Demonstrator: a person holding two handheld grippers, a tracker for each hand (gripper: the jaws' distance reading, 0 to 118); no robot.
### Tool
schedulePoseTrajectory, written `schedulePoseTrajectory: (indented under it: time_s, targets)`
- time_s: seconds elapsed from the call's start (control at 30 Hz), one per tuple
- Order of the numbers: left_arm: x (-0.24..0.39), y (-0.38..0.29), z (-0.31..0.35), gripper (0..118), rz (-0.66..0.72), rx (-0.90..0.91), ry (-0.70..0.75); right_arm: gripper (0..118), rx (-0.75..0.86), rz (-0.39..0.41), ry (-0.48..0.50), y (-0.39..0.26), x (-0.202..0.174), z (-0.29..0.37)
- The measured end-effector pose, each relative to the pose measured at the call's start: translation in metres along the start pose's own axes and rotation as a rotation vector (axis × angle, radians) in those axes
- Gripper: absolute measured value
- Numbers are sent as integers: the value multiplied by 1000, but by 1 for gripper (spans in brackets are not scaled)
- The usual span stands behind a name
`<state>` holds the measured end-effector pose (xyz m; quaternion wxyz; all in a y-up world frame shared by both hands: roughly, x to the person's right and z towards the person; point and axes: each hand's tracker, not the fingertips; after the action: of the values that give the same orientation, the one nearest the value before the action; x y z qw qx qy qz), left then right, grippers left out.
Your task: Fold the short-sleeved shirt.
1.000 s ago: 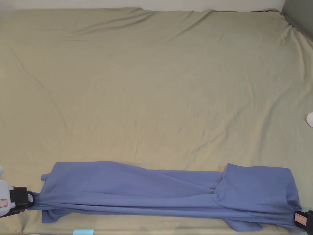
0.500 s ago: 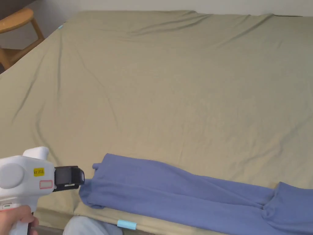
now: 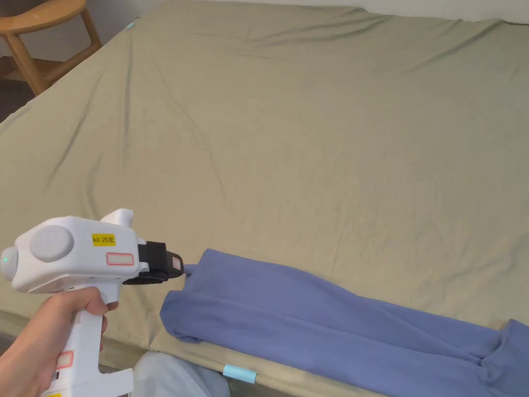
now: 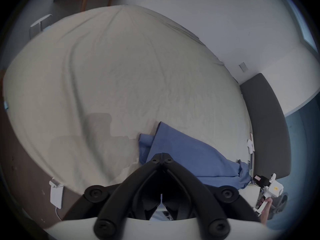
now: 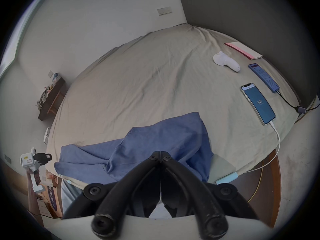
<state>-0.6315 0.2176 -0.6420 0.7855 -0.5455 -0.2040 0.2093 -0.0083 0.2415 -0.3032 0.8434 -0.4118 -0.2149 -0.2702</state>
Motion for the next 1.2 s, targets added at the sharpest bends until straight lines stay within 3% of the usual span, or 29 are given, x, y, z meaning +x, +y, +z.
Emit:
schedulePoseTrajectory:
  time_s: [0.1,0.13,0.17,0.2,0.4,0.47,0.6,0.77,0.8,0.83,0.87,0.93,1.0,1.2]
  targets:
    - [-17,14,-18,1,19,-49,-71,0,-4,6,-12,5,0,1]
    - [-18,17,-23,28,8,-70,-65,0,-5,7,-13,6,0,2]
    - [-20,19,-32,78,-13,-110,-67,0,-5,5,-17,6,0,2]
    - [-21,16,-38,118,-23,-168,-72,0,-7,3,-18,6,0,2]
    - [-48,22,-64,110,20,-186,-121,0,-19,13,-19,10,1,2]
    - [-46,13,-70,101,59,-234,-210,0,-25,6,-23,10,0,0]
    - [-46,2,-81,100,93,-259,-390,0,-34,-1,-38,9,0,1]
    - [-45,-1,-92,97,139,-335,-517,0,-43,1,-50,6,-7,1]
    - [-44,0,-94,79,141,-335,-540,0,-44,0,-50,6,-8,1]
    - [-43,0,-96,48,159,-335,-538,0,-45,-4,-47,6,-10,0]
    - [-42,-1,-100,9,140,-355,-503,0,-48,-6,-44,6,-11,-1]
    - [-35,-12,-116,8,24,-404,-311,0,-51,-6,-38,7,-14,-3]
    - [-48,-8,-114,8,129,-372,-432,0,-54,0,-30,8,-18,-4]
    - [-37,3,-73,8,41,-293,-295,0,-39,13,-13,14,-22,-3]
